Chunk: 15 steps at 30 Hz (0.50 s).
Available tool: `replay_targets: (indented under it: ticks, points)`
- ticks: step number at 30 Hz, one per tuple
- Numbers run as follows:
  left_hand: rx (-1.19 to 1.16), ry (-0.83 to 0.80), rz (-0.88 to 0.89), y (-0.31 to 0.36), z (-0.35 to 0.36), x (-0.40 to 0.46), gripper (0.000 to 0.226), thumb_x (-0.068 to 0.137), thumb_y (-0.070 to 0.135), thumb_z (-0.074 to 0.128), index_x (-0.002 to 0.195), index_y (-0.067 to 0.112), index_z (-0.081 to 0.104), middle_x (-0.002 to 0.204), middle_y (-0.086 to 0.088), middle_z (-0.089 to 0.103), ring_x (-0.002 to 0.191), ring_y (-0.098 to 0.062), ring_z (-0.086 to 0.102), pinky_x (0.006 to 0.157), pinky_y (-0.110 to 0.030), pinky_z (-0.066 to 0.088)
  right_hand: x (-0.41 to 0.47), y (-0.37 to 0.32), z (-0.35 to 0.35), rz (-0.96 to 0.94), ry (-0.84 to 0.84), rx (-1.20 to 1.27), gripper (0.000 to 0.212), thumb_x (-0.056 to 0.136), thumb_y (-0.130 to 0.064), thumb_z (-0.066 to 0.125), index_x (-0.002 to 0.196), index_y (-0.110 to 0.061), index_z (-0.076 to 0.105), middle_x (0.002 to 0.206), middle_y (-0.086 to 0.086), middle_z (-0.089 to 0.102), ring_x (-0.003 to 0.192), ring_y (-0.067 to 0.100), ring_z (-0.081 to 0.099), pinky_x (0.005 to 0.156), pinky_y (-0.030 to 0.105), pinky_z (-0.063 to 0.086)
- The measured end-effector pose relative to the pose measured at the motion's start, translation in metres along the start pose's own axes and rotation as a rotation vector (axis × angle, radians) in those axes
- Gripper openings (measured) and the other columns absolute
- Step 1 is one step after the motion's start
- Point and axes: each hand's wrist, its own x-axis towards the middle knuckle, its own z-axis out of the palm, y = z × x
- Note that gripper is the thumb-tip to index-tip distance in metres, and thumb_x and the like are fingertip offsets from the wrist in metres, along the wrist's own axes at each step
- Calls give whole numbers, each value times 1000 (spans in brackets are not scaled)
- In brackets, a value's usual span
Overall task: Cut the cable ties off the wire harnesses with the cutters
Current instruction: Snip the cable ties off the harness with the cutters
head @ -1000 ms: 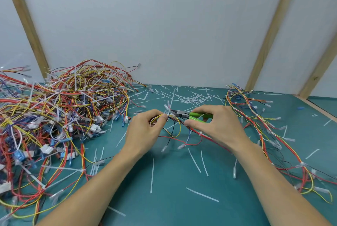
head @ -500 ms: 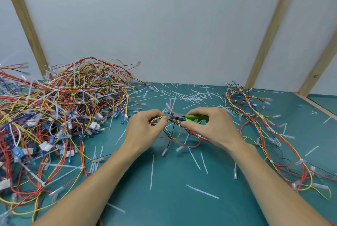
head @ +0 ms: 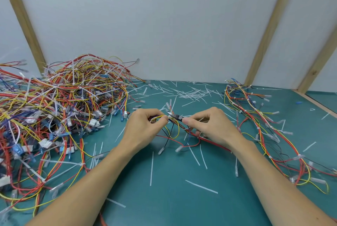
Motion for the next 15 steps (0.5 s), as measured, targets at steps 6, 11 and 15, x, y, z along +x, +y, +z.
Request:
replay_targets:
  ticks: [6, 11, 15]
  points:
    - [-10, -38, -2, 0, -1, -2, 26, 83, 43, 61, 74, 23, 74, 50, 6, 42, 54, -15, 34, 56, -30, 27, -3, -3, -3, 45, -52, 11, 22, 84, -62, 74, 86, -41, 83, 75, -10, 77, 59, 11, 68, 54, 11, 42]
    - [6, -41, 0, 1, -1, -3, 25, 84, 42, 61, 74, 22, 73, 50, 6, 42, 53, -14, 34, 55, -30, 26, -4, -2, -7, 52, -44, -57, 25, 74, -74, 73, 87, -53, 80, 73, -14, 75, 62, 0, 60, 67, 29, 50]
    - [9, -39, 11, 1, -1, -3, 21, 90, 34, 66, 75, 22, 73, 51, 7, 44, 53, -13, 35, 55, -30, 27, -3, -1, -5, 23, -35, -34, 27, 73, -75, 72, 88, -54, 80, 67, -3, 72, 60, 4, 49, 63, 36, 44]
